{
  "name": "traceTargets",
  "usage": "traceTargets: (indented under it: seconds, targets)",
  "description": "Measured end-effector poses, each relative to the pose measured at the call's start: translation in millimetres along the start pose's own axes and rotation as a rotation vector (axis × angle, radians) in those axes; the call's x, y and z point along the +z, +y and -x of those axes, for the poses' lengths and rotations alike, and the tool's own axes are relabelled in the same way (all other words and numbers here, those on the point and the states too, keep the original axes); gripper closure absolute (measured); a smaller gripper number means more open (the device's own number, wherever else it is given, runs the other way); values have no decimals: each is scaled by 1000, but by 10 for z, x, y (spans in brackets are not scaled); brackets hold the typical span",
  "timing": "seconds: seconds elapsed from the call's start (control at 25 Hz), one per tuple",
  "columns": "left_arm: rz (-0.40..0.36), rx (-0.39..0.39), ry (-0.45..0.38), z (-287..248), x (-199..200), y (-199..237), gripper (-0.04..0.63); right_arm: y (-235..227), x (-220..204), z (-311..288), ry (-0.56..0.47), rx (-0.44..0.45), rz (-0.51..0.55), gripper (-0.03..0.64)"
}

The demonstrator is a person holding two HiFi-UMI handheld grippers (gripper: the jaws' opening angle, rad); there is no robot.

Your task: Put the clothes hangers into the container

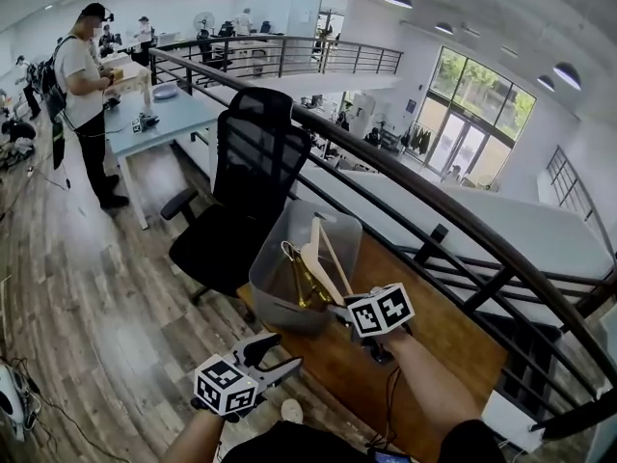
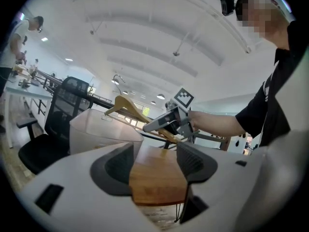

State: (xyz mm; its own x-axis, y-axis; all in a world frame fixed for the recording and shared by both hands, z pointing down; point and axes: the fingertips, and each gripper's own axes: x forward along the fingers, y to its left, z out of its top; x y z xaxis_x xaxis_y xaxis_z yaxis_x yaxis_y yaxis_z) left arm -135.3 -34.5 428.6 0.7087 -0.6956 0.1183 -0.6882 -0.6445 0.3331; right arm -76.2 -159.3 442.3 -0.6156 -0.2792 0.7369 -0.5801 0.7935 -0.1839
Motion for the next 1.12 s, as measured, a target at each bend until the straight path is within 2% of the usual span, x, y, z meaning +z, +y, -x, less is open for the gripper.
traceTargets:
  seconds: [0.24,0.48,0.68,0.88,1.12]
  targets:
    - [-10,46,-32,-85,175,101,311,-280,180,-250,113,55,-59,554]
    - [-3,81,-40,-107,180,210,311,-453,336,-549,233,57,-15,554]
    - [7,109,-46,-110,179,310,311,-586,427,-829,309,37,22,563]
    - [22,137,-47,-53,131,365,311,-683,425,-1017,332,9,25,569]
    - [36,147,-38,-66,117,431,312,-780,467,-1165,362,-93,134,565]
